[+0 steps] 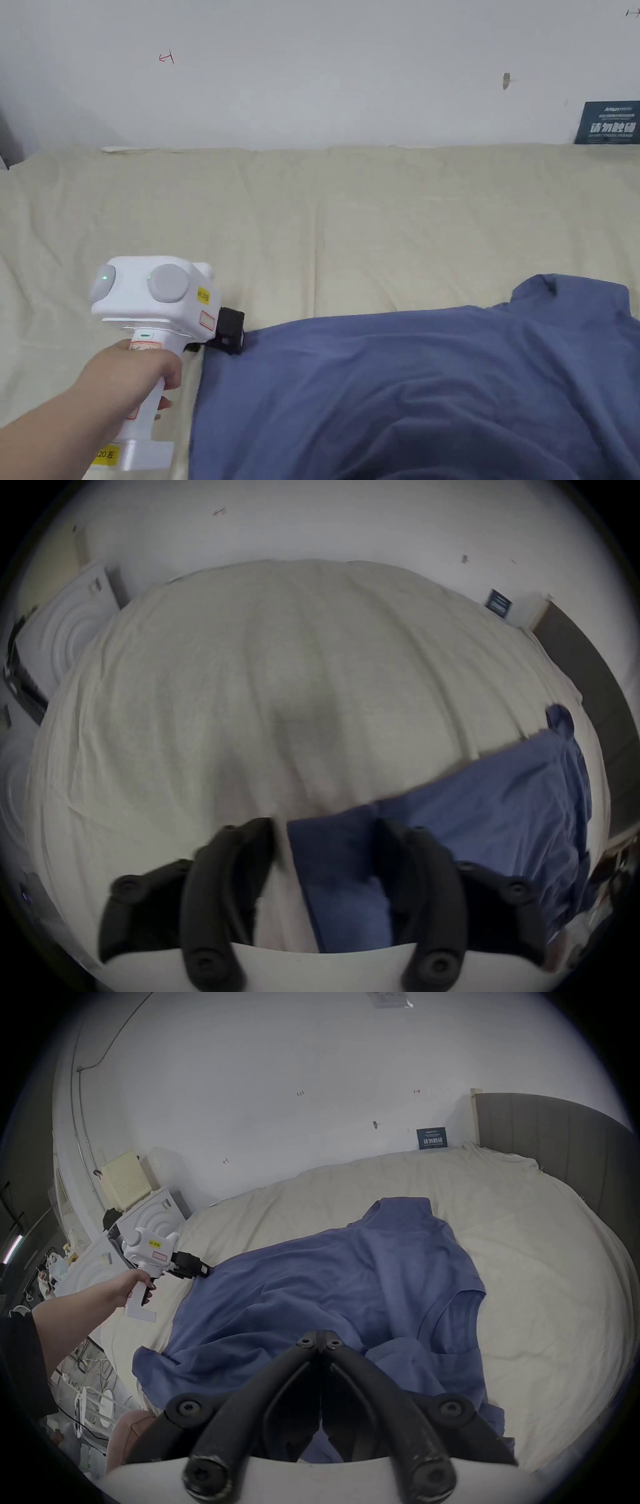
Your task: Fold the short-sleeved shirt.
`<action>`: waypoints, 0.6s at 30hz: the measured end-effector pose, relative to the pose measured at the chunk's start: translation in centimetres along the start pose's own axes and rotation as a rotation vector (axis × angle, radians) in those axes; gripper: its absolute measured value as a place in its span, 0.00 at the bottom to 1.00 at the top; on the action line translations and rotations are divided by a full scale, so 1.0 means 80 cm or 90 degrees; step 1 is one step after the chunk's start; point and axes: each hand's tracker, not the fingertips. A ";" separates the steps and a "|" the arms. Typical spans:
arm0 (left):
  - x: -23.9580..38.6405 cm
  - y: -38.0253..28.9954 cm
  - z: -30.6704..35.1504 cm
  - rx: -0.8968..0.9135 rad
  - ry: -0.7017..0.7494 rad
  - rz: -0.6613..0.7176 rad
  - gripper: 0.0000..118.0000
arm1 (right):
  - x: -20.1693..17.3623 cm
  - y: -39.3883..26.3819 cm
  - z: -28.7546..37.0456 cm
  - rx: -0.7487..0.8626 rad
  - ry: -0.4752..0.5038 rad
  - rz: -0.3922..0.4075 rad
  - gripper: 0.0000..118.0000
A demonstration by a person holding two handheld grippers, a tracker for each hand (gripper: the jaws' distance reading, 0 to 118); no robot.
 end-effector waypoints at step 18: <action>0.014 0.000 0.030 0.039 -0.023 -0.058 0.03 | 0.099 0.222 -0.116 -0.079 -0.055 0.053 0.84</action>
